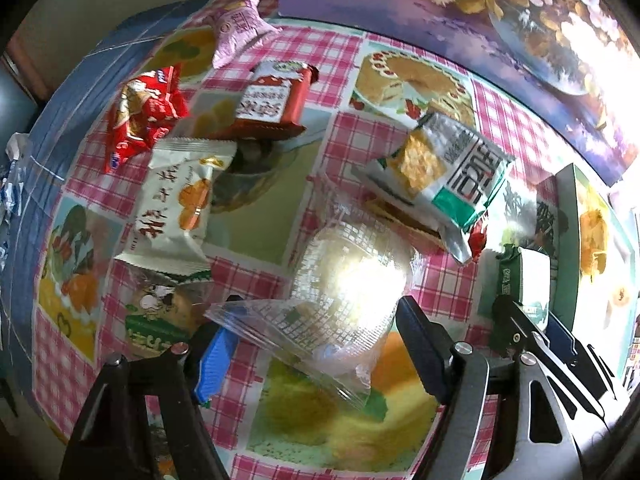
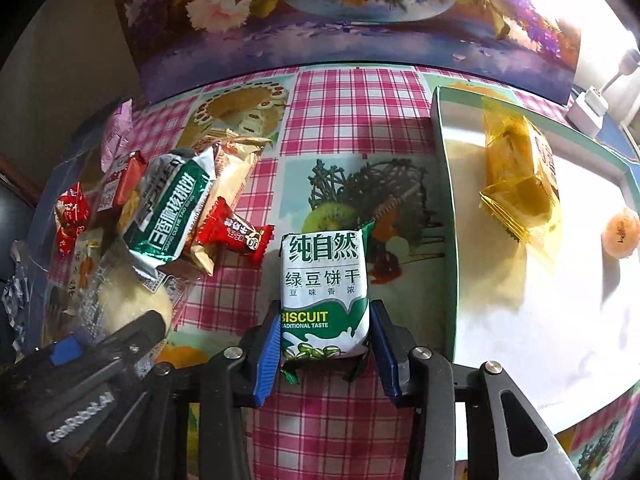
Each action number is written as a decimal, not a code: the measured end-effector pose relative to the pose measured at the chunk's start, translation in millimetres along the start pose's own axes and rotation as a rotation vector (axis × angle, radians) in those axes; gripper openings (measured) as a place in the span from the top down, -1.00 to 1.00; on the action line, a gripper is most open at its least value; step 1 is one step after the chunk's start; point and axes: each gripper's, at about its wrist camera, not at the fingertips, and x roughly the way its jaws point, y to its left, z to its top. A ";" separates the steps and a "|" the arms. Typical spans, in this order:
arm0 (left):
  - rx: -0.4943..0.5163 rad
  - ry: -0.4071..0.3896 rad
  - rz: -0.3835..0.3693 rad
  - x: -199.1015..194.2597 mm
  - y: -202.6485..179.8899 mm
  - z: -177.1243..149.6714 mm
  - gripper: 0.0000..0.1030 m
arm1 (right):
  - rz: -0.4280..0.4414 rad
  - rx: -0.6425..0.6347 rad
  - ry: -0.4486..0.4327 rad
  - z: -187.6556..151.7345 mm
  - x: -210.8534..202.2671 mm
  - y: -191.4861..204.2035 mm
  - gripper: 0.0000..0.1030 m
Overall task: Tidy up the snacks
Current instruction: 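Grasp the green BISCUIT box with the right tool while the left tool grasps the clear-wrapped bun, then lift the biscuit box with the right tool while the left tool carries the bun toward the tray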
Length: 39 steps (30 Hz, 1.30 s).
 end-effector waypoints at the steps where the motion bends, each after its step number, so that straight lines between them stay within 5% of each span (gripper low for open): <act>1: 0.001 0.004 -0.001 4.5 -1.5 -0.2 -0.52 | -0.002 -0.002 -0.002 0.1 -0.6 0.0 0.14; 5: 0.047 -0.007 0.050 14.1 -17.2 -0.1 -0.52 | -0.018 -0.011 -0.006 0.0 -3.2 -1.0 0.13; 16: 0.062 -0.033 0.043 20.1 -32.9 4.6 -0.52 | -0.049 -0.045 -0.017 -1.9 -4.6 3.4 0.12; 24: 0.067 -0.058 -0.006 9.7 -29.1 9.7 -0.05 | -0.036 -0.042 -0.017 -1.9 -4.9 2.6 0.18; 39: 0.015 -0.089 -0.105 -20.8 9.2 15.3 0.08 | -0.018 -0.007 -0.048 -0.9 -20.0 -1.4 0.18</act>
